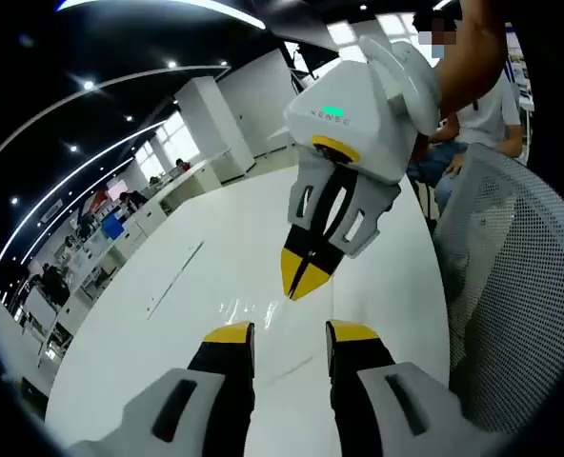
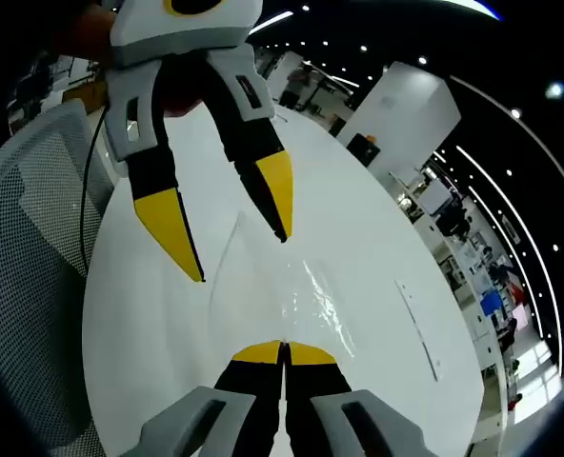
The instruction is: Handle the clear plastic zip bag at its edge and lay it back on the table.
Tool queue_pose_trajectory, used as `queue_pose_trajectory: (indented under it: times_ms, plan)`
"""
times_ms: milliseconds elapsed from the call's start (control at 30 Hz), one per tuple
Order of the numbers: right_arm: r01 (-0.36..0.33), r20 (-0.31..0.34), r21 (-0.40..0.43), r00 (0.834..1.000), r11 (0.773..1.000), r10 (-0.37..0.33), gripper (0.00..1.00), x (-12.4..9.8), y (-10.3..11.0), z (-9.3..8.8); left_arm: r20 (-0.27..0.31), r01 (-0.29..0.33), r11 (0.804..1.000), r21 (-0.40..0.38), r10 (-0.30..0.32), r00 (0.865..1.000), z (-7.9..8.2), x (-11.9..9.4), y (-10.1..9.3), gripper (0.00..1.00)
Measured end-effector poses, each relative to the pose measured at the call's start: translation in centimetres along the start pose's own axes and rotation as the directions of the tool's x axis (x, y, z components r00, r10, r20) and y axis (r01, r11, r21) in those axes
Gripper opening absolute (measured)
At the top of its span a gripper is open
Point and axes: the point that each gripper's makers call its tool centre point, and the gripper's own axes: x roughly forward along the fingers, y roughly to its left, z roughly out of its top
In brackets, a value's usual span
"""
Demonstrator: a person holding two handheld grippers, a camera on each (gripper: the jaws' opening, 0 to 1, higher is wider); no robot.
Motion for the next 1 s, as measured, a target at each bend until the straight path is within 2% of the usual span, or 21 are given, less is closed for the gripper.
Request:
queue_pose_trajectory:
  times_ms: [200, 367, 700, 1000]
  plan:
    - [-0.013, -0.014, -0.020, 1.000, 1.000, 0.012, 0.00, 1.4, 0.5, -0.9, 0.004, -0.031, 0.998, -0.051, 0.031, 1.000, -0.4, -0.9, 0.5, 0.31]
    - [-0.015, -0.020, -0.018, 1.000, 1.000, 0.015, 0.00, 2.1, 0.6, -1.2, -0.006, -0.054, 0.993, -0.102, 0.054, 0.999, -1.3, -1.5, 0.9, 0.33]
    - [0.010, -0.033, -0.006, 0.999, 1.000, -0.010, 0.00, 2.8, 0.0, -1.0, -0.036, -0.087, 0.986, -0.142, 0.083, 0.996, -3.0, -2.6, 0.9, 0.38]
    - [-0.007, -0.048, 0.023, 0.999, 1.000, 0.008, 0.00, 4.2, 0.8, -1.3, -0.062, -0.104, 0.981, -0.166, 0.095, 0.994, -4.6, -3.4, 0.6, 0.40]
